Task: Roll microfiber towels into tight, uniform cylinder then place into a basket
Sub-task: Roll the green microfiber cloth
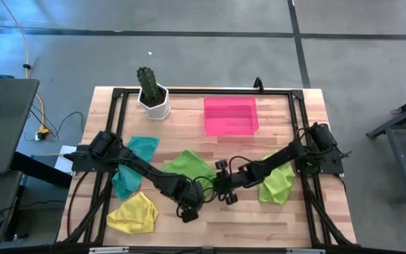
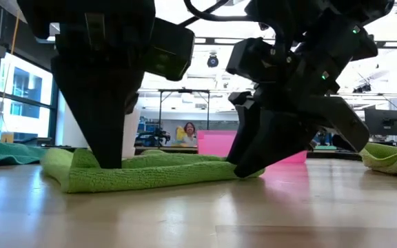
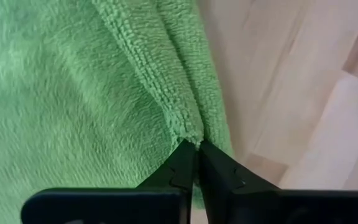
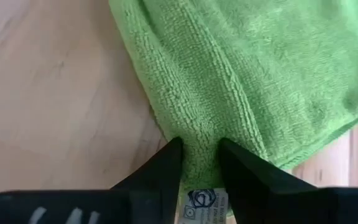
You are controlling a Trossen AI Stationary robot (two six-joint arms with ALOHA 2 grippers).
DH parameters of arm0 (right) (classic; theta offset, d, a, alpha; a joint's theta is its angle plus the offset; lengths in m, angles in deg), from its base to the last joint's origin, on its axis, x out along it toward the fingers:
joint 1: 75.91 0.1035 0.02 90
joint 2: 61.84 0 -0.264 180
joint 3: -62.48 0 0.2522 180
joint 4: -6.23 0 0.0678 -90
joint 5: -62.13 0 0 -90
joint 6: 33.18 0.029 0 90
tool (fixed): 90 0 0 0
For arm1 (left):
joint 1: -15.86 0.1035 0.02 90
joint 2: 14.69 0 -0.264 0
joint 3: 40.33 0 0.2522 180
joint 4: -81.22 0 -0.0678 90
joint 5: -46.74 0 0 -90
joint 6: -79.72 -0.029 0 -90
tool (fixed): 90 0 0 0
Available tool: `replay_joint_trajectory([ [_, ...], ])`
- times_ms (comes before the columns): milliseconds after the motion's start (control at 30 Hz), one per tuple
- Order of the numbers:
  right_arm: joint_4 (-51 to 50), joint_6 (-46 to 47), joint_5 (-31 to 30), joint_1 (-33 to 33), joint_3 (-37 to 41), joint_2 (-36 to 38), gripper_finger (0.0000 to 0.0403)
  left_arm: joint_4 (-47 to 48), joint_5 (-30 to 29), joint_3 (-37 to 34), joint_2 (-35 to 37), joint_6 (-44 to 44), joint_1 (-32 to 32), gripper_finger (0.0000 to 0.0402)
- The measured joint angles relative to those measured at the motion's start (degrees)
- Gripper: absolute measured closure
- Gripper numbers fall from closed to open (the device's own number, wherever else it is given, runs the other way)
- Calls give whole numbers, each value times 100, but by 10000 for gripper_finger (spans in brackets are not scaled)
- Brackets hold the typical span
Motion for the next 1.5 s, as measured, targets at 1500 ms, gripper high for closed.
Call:
replay_joint_trajectory([
  [1500, 187, 2387, 2947, -759, 28, -28, 400, 1321, -1297, 1237, 39, 221, -1075, 282],
])
